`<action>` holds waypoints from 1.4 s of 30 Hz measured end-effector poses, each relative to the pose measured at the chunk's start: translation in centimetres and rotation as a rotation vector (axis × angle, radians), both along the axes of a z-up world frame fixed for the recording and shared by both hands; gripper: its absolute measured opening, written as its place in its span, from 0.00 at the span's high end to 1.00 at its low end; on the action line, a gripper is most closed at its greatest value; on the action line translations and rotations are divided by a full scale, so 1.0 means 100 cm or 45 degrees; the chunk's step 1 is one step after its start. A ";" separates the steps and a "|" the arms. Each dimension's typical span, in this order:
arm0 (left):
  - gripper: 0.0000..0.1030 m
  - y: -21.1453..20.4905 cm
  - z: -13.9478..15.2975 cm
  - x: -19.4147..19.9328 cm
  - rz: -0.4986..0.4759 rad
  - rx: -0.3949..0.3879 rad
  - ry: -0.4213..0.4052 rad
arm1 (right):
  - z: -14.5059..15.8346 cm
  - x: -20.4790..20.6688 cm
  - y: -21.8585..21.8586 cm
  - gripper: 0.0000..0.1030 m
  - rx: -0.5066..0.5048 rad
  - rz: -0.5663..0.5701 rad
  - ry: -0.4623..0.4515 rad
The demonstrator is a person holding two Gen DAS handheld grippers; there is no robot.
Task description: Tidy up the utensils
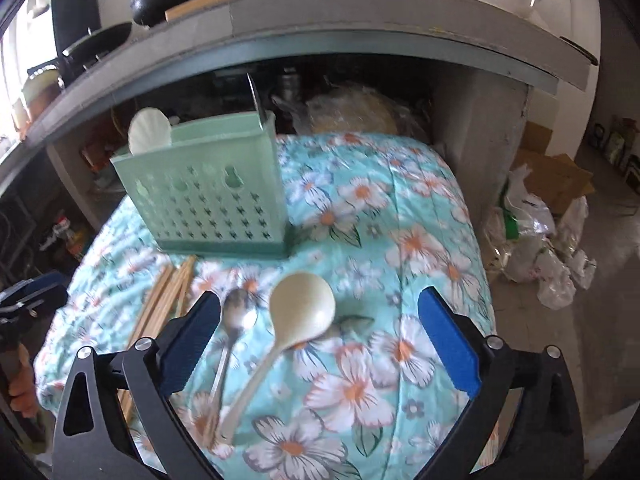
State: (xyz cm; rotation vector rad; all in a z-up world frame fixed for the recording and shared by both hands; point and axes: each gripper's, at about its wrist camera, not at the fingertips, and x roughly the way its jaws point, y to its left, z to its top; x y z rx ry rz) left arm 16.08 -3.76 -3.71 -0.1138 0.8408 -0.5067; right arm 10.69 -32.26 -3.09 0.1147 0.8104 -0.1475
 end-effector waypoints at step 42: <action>0.28 -0.146 -0.030 0.037 -0.605 0.196 -0.064 | -0.057 -0.031 -0.057 0.19 0.457 -0.024 -0.043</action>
